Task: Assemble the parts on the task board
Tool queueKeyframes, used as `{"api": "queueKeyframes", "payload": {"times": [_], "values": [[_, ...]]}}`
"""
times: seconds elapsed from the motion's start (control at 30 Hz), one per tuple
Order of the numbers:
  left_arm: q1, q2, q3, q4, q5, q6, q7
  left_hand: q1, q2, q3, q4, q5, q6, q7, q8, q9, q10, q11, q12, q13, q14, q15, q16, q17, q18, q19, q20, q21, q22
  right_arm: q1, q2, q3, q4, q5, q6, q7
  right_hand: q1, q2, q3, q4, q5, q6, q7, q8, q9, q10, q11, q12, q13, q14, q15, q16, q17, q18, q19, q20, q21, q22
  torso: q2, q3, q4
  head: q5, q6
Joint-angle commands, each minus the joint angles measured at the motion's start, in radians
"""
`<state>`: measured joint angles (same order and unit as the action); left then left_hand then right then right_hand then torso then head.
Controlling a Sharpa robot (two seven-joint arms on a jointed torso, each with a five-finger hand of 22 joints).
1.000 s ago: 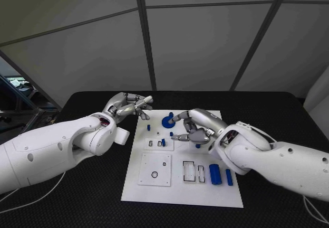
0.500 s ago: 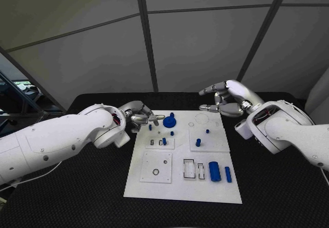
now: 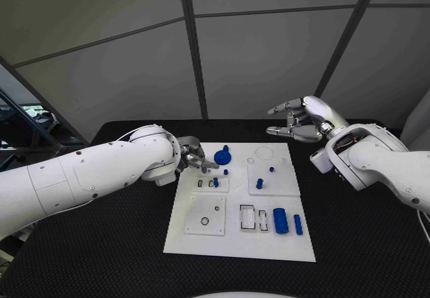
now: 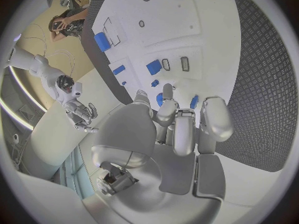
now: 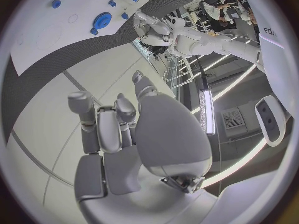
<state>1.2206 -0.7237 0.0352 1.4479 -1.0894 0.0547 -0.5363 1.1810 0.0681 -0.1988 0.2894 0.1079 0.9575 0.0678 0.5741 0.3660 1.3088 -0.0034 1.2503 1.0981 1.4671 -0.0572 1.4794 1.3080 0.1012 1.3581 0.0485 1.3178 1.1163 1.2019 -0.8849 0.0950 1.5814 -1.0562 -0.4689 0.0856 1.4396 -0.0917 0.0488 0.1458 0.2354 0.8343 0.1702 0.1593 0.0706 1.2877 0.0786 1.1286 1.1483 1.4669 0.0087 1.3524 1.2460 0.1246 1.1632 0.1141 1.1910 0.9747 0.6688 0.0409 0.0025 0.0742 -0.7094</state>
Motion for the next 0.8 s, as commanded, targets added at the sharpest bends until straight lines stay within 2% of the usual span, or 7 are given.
{"api": "queueKeyframes", "payload": {"times": [0.03,0.2,0.23,0.27,0.4,0.5,0.8], "values": [[0.005,0.014,-0.005,-0.012,-0.051,0.074,-0.048,-0.013,0.002,-0.007,0.001,-0.005,-0.008,-0.001,0.008,0.004,0.008,0.000,0.007,0.008,0.067,-0.006,0.003,0.120,-0.017,0.012,0.000,0.007,0.011,0.002,0.005,0.001,-0.006,0.019,-0.001,-0.001,0.002,0.005,-0.006,0.001,0.007,0.001,0.000,0.003,-0.002,-0.004,0.001,-0.005,-0.001,0.014,-0.005,-0.004,0.000,0.005,-0.008,0.000,-0.005,-0.002,0.001,-0.0003,0.0008,-0.005,-0.005],[0.016,0.039,-0.025,-0.030,-0.053,0.099,-0.053,-0.019,0.002,-0.015,0.002,-0.005,-0.010,-0.002,0.013,0.013,0.010,-0.001,0.009,0.012,0.067,-0.007,0.003,0.120,-0.019,0.015,0.000,0.015,0.022,0.003,0.014,0.001,-0.015,0.019,0.002,-0.007,0.000,0.004,-0.008,0.002,0.010,-0.001,0.000,0.003,-0.002,-0.004,0.001,-0.005,-0.002,0.014,-0.005,-0.006,-0.002,0.006,-0.008,0.001,-0.007,-0.004,0.002,-0.0016,0.0006,0.003,-0.008],[0.016,0.040,-0.025,-0.031,-0.053,0.099,-0.054,-0.020,0.002,-0.016,0.002,-0.006,-0.011,-0.003,0.013,0.014,0.010,-0.002,0.009,0.012,0.067,-0.007,0.003,0.120,-0.019,0.015,-0.001,0.015,0.023,0.003,0.014,0.001,-0.016,0.019,0.002,-0.007,0.000,0.004,-0.008,0.002,0.010,-0.001,0.000,0.003,-0.002,-0.004,0.001,-0.005,-0.002,0.014,-0.005,-0.006,-0.002,0.006,-0.008,0.001,-0.008,-0.005,0.002,-0.0016,0.0007,0.003,-0.008],[0.019,0.046,-0.032,-0.036,-0.053,0.102,-0.056,-0.020,0.002,-0.017,0.002,-0.006,-0.011,-0.003,0.013,0.014,0.010,-0.002,0.010,0.013,0.067,-0.007,0.003,0.120,-0.019,0.015,-0.001,0.016,0.024,0.003,0.016,0.001,-0.018,0.019,0.004,-0.009,0.000,0.004,-0.008,0.002,0.012,-0.001,0.000,0.003,-0.002,-0.004,0.001,-0.005,-0.003,0.014,-0.005,-0.007,-0.003,0.006,-0.008,0.001,-0.009,-0.006,0.003,-0.0015,0.0012,0.004,-0.008],[0.025,0.058,-0.043,-0.042,-0.053,0.109,-0.058,-0.022,0.003,-0.019,0.002,-0.005,-0.012,-0.003,0.015,0.017,0.011,-0.002,0.011,0.016,0.067,-0.007,0.003,0.120,-0.020,0.018,-0.001,0.020,0.031,0.003,0.021,0.001,-0.025,0.019,0.008,-0.016,0.000,0.004,-0.011,0.003,0.025,-0.003,0.000,0.004,-0.003,-0.006,0.001,-0.007,-0.008,0.013,-0.005,-0.012,-0.007,0.007,-0.011,0.001,-0.017,-0.015,0.003,-0.0015,0.0003,0.004,-0.012],[0.026,0.067,-0.047,-0.043,-0.053,0.114,-0.059,-0.022,0.003,-0.019,0.002,-0.005,-0.012,-0.003,0.015,0.017,0.011,-0.002,0.011,0.016,0.067,-0.007,0.003,0.120,-0.020,0.018,-0.001,0.020,0.031,0.003,0.025,0.001,-0.031,0.019,0.011,-0.021,-0.003,0.004,-0.014,0.006,0.037,-0.004,0.001,0.005,-0.003,-0.007,0.001,-0.008,-0.011,0.014,-0.004,-0.015,-0.008,0.008,-0.011,0.001,-0.022,-0.019,0.003,-0.0026,0.0007,0.003,-0.014],[0.028,0.082,-0.051,-0.044,-0.044,0.126,-0.060,-0.023,0.008,-0.021,0.001,-0.004,-0.013,-0.004,0.018,0.024,0.011,-0.003,0.011,0.016,0.067,-0.008,0.003,0.120,-0.021,0.020,-0.001,0.025,0.039,0.003,0.035,0.001,-0.046,0.019,0.021,-0.034,-0.006,0.002,-0.017,0.008,0.045,-0.005,0.001,0.006,-0.003,-0.007,0.001,-0.007,-0.013,0.013,-0.004,-0.019,-0.011,0.008,-0.012,0.001,-0.027,-0.024,0.003,-0.0022,0.0015,0.000,-0.017]]}}
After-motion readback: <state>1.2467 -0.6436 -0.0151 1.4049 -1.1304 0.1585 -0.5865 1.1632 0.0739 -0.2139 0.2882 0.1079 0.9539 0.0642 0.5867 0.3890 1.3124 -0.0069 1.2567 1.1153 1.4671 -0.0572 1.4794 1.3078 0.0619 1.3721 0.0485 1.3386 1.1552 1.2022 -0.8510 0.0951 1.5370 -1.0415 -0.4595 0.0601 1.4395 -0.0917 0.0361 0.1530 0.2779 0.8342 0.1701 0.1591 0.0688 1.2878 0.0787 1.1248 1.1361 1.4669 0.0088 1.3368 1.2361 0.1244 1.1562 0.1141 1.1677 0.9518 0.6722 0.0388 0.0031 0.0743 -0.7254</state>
